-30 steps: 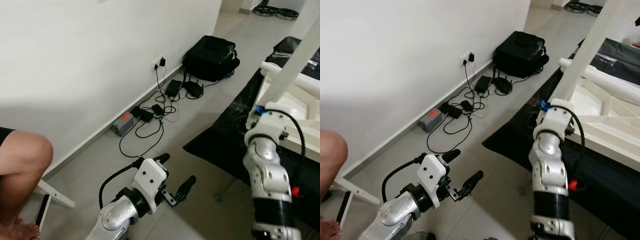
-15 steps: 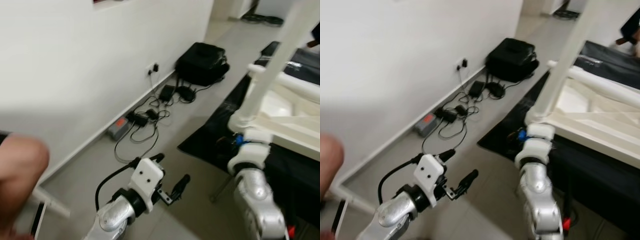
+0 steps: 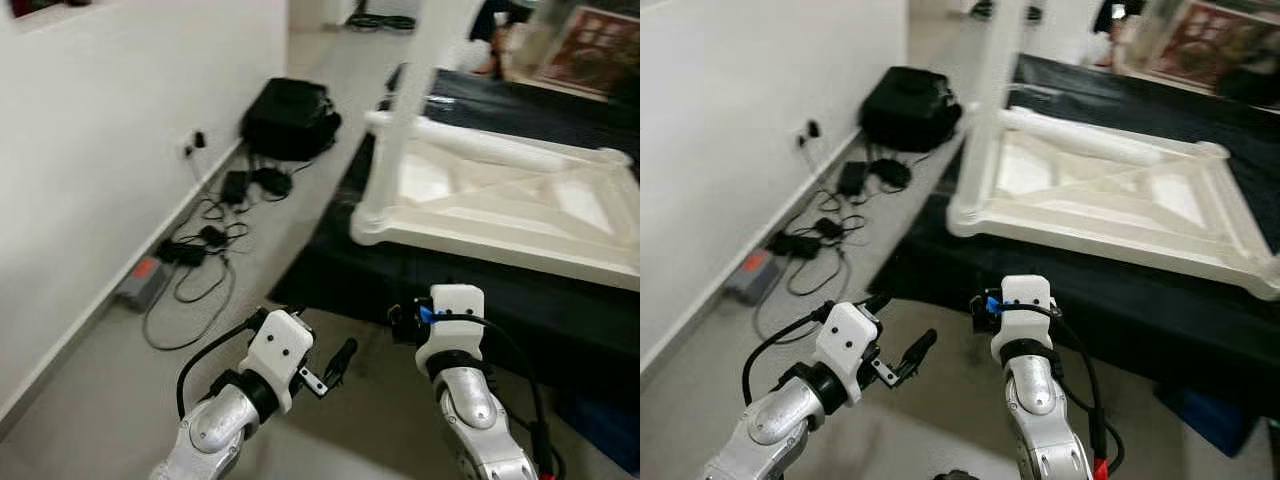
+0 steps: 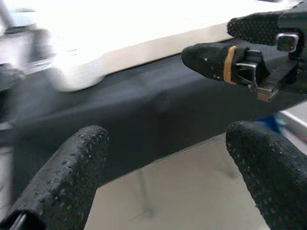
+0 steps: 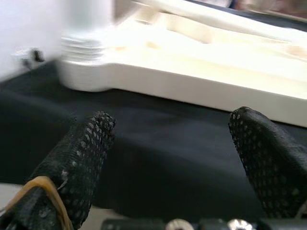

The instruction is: Building children table

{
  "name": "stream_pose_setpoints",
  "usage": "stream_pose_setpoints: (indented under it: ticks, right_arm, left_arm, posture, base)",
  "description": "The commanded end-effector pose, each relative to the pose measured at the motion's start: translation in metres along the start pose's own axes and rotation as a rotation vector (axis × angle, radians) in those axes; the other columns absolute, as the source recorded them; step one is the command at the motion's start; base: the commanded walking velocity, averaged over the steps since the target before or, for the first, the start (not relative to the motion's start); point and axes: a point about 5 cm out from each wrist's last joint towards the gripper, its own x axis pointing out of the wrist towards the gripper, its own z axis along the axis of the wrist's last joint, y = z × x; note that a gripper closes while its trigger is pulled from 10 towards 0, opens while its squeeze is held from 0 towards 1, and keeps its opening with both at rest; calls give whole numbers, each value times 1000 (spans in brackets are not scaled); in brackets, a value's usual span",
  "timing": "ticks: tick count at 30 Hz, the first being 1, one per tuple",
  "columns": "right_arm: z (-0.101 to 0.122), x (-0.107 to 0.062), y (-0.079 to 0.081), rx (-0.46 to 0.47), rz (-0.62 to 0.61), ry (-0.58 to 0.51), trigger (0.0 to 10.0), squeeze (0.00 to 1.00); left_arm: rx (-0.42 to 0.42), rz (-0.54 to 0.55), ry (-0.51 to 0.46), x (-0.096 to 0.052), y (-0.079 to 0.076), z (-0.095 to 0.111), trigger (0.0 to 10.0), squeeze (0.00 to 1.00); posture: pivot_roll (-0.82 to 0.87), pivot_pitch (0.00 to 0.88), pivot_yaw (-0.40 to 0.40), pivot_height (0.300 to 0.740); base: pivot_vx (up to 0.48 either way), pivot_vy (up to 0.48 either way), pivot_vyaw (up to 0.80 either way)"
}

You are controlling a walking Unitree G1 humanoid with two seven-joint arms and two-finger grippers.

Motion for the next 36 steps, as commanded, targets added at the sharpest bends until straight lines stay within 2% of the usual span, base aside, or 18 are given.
stream_pose_setpoints:
  ticks: [1,7,10,17,22,25,31,34,36]
  right_arm:
    - [-3,-4,-4,-6,-20,5,10000,0]
    - [-4,-5,0,-3,3,-6,10000,0]
    - [-2,-6,2,-24,18,-19,10000,0]
    - [3,3,-2,9,27,-39,10000,0]
    - [15,16,-13,5,-12,-83,10000,0]
    - [36,45,-36,13,-96,-120,10000,0]
    - [45,56,-48,-3,-137,-130,10000,0]
    - [57,60,-73,-59,-309,-154,10000,0]
    - [58,60,-71,-31,-286,-168,10000,0]
  left_arm:
    - [3,-13,17,-1,-2,-5,10000,0]
    - [11,-22,15,-1,-2,-5,10000,0]
    - [9,-15,13,-1,-2,-5,10000,0]
    - [-66,37,4,0,6,-4,10000,0]
    - [-79,42,0,0,7,-4,10000,0]
    - [-96,63,5,0,8,-6,10000,0]
    - [-87,58,13,-1,7,-7,10000,0]
    - [-94,53,8,-1,6,-7,10000,0]
    - [-95,52,7,-1,6,-7,10000,0]
  posture:
    - [116,108,-62,740]
    - [117,107,-59,740]
    - [117,108,-59,740]
    - [118,108,-60,740]
    - [115,108,-58,740]
    - [120,99,-63,740]
    - [122,93,-67,740]
    - [122,91,-67,740]
    - [122,89,-68,740]
  base:
    - [0,-435,-800]
    - [0,-437,-623]
    - [0,-439,0]
    - [258,-118,0]
    - [253,0,0]
    - [0,0,0]
    - [0,0,0]
    - [0,0,0]
    - [0,0,0]
